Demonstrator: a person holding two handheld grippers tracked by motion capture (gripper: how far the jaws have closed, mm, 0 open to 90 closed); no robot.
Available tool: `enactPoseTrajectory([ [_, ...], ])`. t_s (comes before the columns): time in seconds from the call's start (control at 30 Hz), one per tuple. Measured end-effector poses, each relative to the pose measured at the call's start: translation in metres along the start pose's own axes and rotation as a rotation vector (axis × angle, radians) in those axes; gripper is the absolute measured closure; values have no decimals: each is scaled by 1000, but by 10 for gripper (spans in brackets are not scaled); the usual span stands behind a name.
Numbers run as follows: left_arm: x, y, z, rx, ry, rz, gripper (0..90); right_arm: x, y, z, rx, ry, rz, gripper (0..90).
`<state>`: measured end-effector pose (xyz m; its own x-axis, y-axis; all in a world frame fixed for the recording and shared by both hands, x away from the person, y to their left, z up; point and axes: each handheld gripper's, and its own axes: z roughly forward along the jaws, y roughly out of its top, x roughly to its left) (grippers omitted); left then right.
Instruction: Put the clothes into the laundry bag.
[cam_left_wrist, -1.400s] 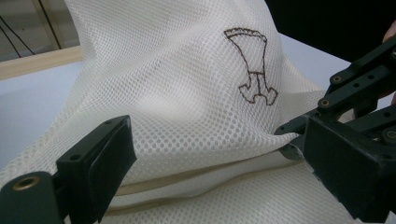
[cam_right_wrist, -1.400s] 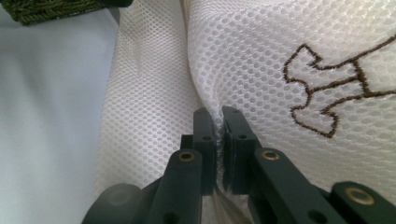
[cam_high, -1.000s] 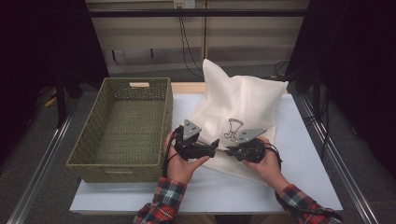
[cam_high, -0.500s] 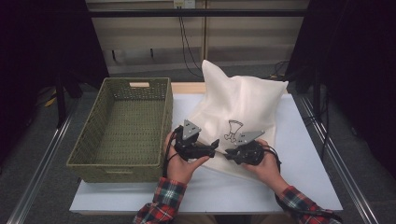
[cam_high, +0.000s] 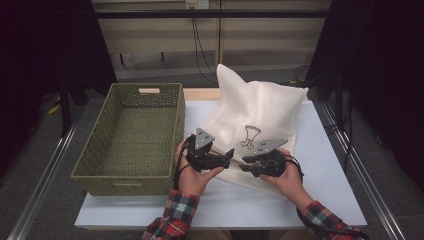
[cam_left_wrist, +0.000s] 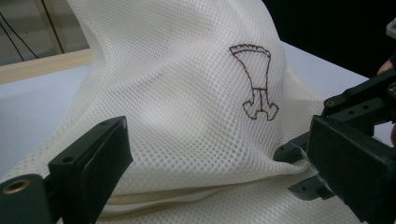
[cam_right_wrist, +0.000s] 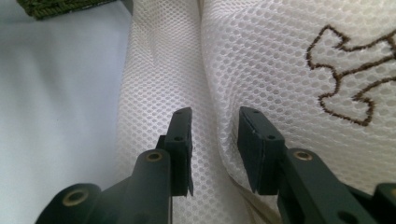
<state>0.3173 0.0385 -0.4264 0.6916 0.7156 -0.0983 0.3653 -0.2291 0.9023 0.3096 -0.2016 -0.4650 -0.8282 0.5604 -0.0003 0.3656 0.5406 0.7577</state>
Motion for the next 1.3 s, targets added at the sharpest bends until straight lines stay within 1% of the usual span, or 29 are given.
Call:
enactPoseTrajectory([
  [0.03, 0, 0, 0, 0, 0, 0, 65, 0, 0, 0, 0, 0, 0, 647],
  [0.07, 0, 1, -1, -5, 2, 9, 65, 1, 2, -2, -1, -3, -7, 626],
  [0.13, 0, 1, -1, -5, 4, 7, 65, 1, 3, -3, -3, -2, -10, 618],
  [0.17, 0, 1, -2, -5, -2, 5, 65, 0, 6, -8, -19, -10, -6, 597],
  [0.27, 0, 2, -2, -5, 0, 10, 65, -2, 8, -13, -32, -22, -15, 565],
  [0.33, 0, 2, -2, -6, -3, 6, 65, -4, 9, -17, -36, -21, -8, 530],
  [0.37, 0, 2, -2, -6, -3, 6, 65, -4, 9, -17, -36, -21, -8, 530],
  [0.4, 0, 2, -2, -12, -2, 2, 65, -5, 9, -22, -57, -29, 1, 496],
  [0.47, 0, 2, -3, -13, 3, 5, 65, -6, 9, -24, -65, -32, 1, 483],
  [0.5, 1, 3, -3, -11, -1, 11, 65, -8, 9, -29, -76, -42, 8, 436],
  [0.53, 1, 3, -3, -11, -1, 11, 65, -9, 9, -32, -85, -46, 15, 419],
  [0.57, 0, 3, -4, -16, -2, 1, 65, -10, 9, -34, -87, -46, 18, 400],
  [0.6, 0, 3, -4, -16, -2, 1, 65, -10, 9, -34, -87, -46, 18, 400],
  [0.63, 0, 4, -5, -13, 1, 4, 64, -11, 9, -39, -96, -58, 24, 364],
  [0.67, 0, 4, -5, -21, -1, -6, 65, -12, 9, -41, -103, -62, 29, 352],
  [0.7, 0, 4, -5, -12, 6, 4, 64, -14, 8, -44, -111, -65, 33, 338],
  [0.73, 0, 4, -5, -12, 5, 2, 65, -15, 8, -46, -116, -68, 41, 317],
  [0.77, 0, 4, -5, -12, 5, 2, 65, -15, 8, -46, -116, -68, 41, 317],
  [0.83, -1, 4, -5, -19, 0, -7, 64, -19, 5, -53, -125, -73, 66, 282],
  [0.87, 0, 5, -6, -14, 3, 9, 63, -20, 3, -55, -127, -74, 67, 269],
  [0.9, 0, 5, -6, -11, 1, 13, 62, -21, 3, -57, -133, -77, 64, 258],
  [0.93, -1, 6, -6, -16, -3, -1, 62, -21, 2, -60, -132, -80, 76, 244],
  [0.97, 0, 6, -7, -15, -1, 15, 61, -22, 1, -62, -132, -78, 82, 224],
  [1.0, 0, 6, -7, -17, -10, 7, 61, -23, 0, -65, -139, -84, 82, 213],
  [1.13, 0, 7, -8, -15, -15, 1, 58, -23, -3, -72, -149, -98, 79, 189],
  [1.17, 0, 7, -8, -19, -8, -3, 56, -24, -7, -77, -153, -100, 85, 168],
  [1.2, 0, 7, -8, -21, -14, -4, 56, -24, -8, -79, -155, -99, 87, 168],
  [1.23, 0, 7, -8, -18, -7, 0, 55, -24, -10, -82, -159, -106, 89, 166],
  [1.3, 0, 8, -8, -16, -8, 0, 51, -25, -13, -88, -158, -108, 95, 157],
])
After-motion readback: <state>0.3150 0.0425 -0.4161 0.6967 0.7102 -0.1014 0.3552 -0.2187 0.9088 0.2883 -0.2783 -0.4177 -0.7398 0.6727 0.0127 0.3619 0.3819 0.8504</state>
